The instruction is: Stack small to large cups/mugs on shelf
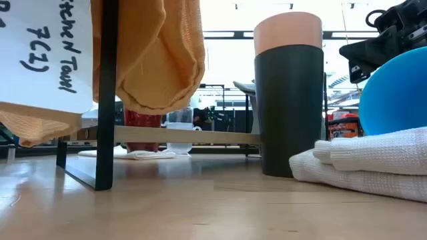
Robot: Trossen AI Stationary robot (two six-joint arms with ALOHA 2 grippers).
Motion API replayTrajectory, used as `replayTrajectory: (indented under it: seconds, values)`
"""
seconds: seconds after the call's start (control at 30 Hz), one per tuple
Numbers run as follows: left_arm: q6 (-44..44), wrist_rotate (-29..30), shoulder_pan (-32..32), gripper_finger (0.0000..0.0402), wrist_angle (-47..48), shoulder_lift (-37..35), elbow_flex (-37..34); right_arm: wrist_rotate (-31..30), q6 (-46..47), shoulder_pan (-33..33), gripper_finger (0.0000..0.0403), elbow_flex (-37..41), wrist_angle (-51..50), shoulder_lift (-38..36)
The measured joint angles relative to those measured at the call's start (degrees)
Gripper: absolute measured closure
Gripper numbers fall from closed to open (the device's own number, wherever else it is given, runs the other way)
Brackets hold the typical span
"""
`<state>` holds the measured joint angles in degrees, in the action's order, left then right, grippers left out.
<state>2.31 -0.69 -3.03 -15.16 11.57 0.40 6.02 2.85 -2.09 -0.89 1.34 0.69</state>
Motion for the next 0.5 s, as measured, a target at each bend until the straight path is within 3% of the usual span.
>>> replayTrajectory:
  seconds: [0.5]
  values:
    - [-0.01, 0.0, 0.02, 0.0374, 0.0, 0.02, 0.0, 0.0, 0.01, 0.0, 0.038, -0.01, 0.01, 0.01]
